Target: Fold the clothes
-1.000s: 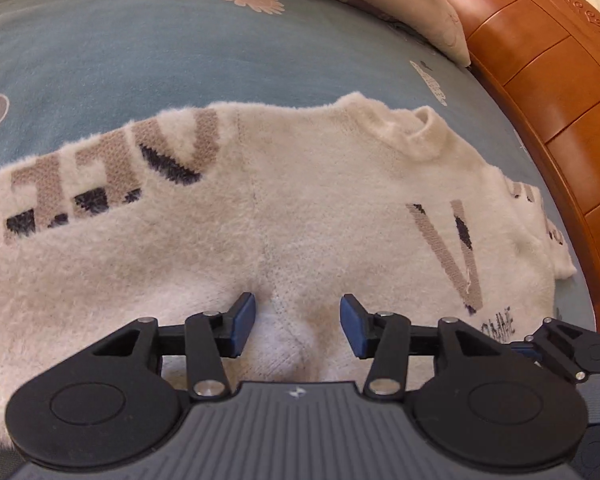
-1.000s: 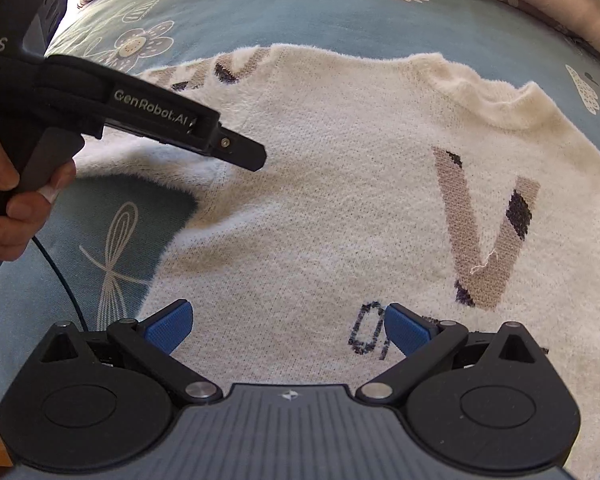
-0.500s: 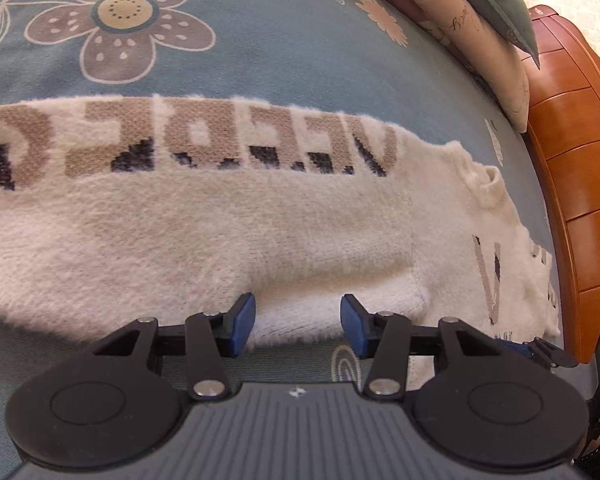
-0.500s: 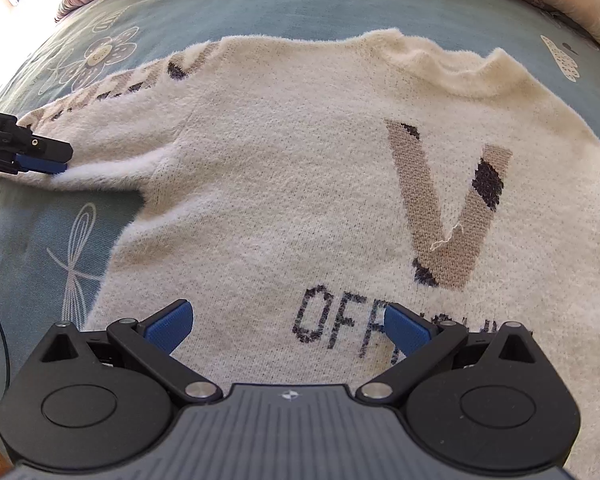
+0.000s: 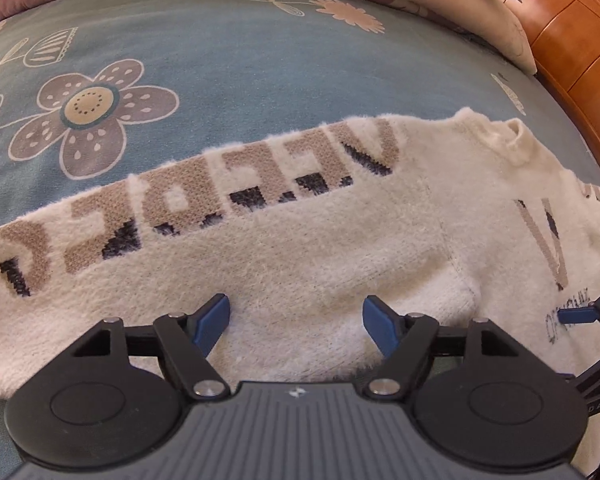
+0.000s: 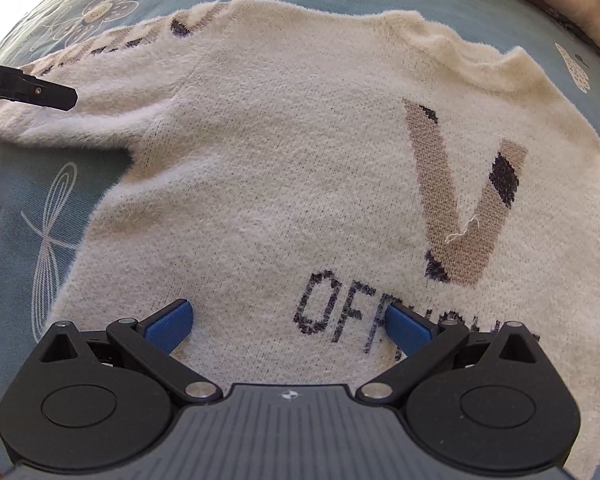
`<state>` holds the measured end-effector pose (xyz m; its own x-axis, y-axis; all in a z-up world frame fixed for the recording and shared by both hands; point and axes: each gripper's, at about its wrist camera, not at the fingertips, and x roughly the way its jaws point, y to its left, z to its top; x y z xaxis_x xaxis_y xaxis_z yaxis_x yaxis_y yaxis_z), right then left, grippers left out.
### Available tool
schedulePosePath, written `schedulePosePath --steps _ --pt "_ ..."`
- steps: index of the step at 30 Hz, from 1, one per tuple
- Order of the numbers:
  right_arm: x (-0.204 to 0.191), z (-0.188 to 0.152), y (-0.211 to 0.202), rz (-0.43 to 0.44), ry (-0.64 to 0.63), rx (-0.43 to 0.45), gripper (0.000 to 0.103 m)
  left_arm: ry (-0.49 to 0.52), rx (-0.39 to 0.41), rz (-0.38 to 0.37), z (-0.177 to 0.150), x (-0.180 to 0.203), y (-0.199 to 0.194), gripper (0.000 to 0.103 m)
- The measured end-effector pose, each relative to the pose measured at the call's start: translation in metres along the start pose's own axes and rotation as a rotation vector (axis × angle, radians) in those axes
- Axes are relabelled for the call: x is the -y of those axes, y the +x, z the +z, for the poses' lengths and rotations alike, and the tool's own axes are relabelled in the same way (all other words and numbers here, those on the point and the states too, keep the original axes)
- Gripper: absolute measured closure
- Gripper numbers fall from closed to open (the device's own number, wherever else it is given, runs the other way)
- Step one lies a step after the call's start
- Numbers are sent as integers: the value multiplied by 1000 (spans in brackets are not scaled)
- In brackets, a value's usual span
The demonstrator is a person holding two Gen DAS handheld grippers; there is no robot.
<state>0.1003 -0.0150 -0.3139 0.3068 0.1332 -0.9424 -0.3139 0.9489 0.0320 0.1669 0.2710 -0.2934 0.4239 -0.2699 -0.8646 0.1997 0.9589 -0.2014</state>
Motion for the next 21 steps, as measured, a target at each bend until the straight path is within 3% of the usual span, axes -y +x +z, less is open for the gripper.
schedulePosePath --steps 4,7,12,15,17,21 --pt "1 -1 1 4 2 2 0 25 -24 94 -19 -16 -12 27" --pt "0 -1 2 -4 2 5 0 -44 -31 132 -19 -43 -26 28" --pt "-1 0 3 -11 4 4 0 -137 128 213 6 -81 -44 27" --pt "-2 1 4 -16 4 0 0 -227 126 218 15 -113 -29 26" --pt "-2 1 4 -15 3 -4 0 -237 113 321 9 -128 -21 26" --pt "-1 1 5 -13 0 -4 0 -322 129 363 -2 -155 -28 26"
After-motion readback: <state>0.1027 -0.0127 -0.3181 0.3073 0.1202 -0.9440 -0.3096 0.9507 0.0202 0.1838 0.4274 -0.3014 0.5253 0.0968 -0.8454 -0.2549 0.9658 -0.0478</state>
